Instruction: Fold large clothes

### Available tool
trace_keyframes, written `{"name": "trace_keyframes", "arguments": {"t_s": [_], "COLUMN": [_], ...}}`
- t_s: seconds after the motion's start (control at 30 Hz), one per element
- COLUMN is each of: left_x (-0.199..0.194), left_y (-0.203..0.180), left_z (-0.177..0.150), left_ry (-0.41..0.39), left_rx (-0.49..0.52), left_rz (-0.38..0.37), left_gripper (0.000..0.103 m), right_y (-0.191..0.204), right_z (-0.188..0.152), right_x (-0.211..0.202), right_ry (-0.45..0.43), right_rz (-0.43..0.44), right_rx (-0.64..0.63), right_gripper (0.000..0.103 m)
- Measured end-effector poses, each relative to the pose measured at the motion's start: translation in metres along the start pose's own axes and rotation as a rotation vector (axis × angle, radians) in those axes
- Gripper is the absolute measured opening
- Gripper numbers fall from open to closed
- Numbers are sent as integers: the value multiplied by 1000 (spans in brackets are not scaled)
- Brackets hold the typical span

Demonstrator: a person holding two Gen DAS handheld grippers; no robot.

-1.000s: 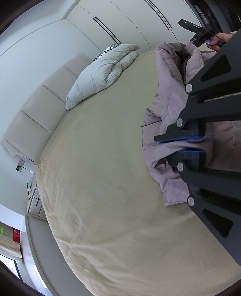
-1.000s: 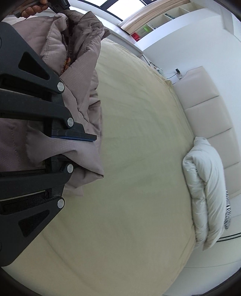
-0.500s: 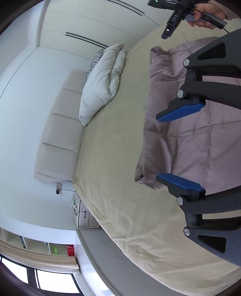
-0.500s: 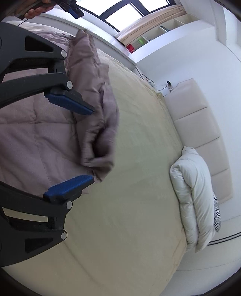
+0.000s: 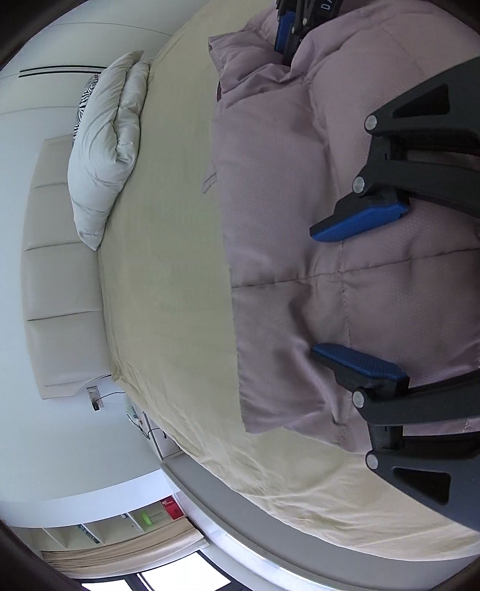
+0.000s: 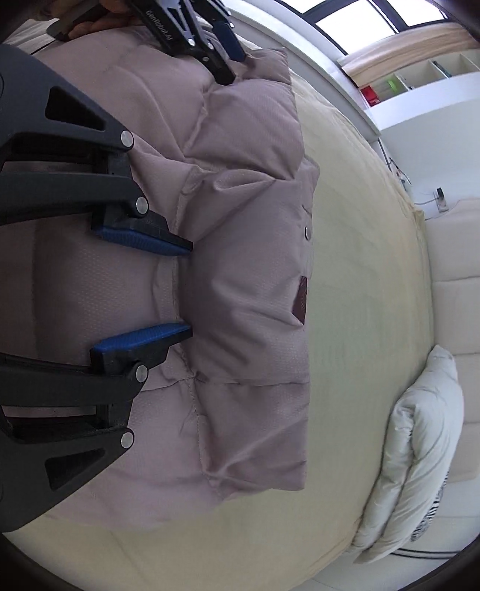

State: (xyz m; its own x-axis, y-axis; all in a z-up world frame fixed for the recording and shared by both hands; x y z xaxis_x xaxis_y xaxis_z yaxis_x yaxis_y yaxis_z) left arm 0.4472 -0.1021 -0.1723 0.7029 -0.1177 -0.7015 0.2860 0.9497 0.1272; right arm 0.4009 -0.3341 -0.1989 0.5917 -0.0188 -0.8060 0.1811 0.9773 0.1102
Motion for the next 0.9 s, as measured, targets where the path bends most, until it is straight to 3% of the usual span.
{"name": "trace_keyframes", "arguments": {"t_s": [0.17, 0.27, 0.4, 0.6, 0.9], "left_x": [32, 45, 49, 51, 57], "left_y": [-1, 5, 7, 4, 3], "left_z": [2, -2, -8, -11, -12], "left_ry": [47, 62, 59, 43, 47], "left_rx": [13, -37, -67, -53, -52], "left_rz": [23, -3, -28, 7, 19], "left_gripper": [63, 65, 66, 67, 67], "right_y": [-3, -5, -9, -3, 1], "right_z": [14, 22, 21, 16, 15], "right_x": [33, 47, 61, 66, 72], "right_ry": [31, 28, -10, -62, -78], "right_rz": [-50, -40, -3, -60, -78], "right_rx": [-23, -17, 0, -46, -57], "right_gripper": [37, 37, 37, 37, 37]}}
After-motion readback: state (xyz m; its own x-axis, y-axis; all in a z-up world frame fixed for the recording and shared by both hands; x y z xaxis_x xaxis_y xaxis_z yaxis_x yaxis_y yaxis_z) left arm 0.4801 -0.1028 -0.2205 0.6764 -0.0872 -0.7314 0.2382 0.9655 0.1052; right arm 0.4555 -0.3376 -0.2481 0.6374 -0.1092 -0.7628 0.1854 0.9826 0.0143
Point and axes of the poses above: each gripper's, at about its wrist camera, not at the fingertips, and x roughly the way its jaws point, y to its left, z to its top, the point moved 8 cm from there along x, roughly the way its jaws point, and after that the axes turned 1 degree about z, right-handed, at the moved point
